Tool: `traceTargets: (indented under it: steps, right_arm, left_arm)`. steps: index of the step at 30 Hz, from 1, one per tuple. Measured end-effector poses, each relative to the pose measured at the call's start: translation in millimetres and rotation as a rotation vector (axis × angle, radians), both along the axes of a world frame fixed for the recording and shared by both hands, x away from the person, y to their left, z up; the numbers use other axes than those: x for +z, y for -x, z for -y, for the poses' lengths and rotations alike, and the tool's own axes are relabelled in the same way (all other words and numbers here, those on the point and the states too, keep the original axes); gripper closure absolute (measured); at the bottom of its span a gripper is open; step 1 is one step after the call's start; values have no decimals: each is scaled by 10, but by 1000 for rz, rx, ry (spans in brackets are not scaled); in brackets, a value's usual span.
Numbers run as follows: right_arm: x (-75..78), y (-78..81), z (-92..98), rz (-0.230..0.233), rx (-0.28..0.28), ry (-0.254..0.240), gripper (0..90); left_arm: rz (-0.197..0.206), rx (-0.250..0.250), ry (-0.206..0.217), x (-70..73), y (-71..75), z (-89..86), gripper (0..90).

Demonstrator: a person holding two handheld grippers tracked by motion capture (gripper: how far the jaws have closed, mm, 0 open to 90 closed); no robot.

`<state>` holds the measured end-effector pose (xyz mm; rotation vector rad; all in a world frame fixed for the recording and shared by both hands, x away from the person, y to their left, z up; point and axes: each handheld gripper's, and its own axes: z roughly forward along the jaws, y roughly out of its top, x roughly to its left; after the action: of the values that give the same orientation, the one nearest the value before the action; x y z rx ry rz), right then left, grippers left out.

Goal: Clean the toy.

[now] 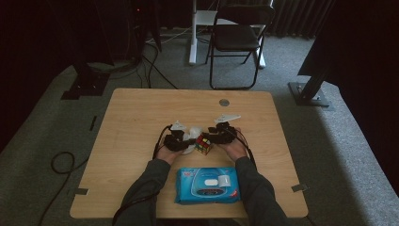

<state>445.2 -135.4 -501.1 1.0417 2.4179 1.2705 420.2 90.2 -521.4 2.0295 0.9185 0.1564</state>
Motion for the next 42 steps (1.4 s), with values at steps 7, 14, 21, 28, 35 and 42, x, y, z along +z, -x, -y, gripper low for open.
traceTargets:
  steps: [7,14,21,28,35,42]
  right_arm:
    - [2,-4,16,-1,-17,2,572]
    - [4,-3,19,3,-24,10,558]
    - [-5,-6,26,-10,-59,4,498]
    - [-8,-9,32,-20,-53,-8,527]
    - [-11,-3,35,-18,-55,-11,532]
    - [-16,-7,43,-19,-53,-16,532]
  left_arm:
    - [-11,-51,18,-11,44,79,860]
    - [1,-31,18,-11,37,74,862]
    - [6,49,11,42,-75,27,862]
    - [16,39,33,72,-110,126,866]
    - [-27,62,5,-28,-148,144,870]
    - [-28,50,20,-20,-113,131,871]
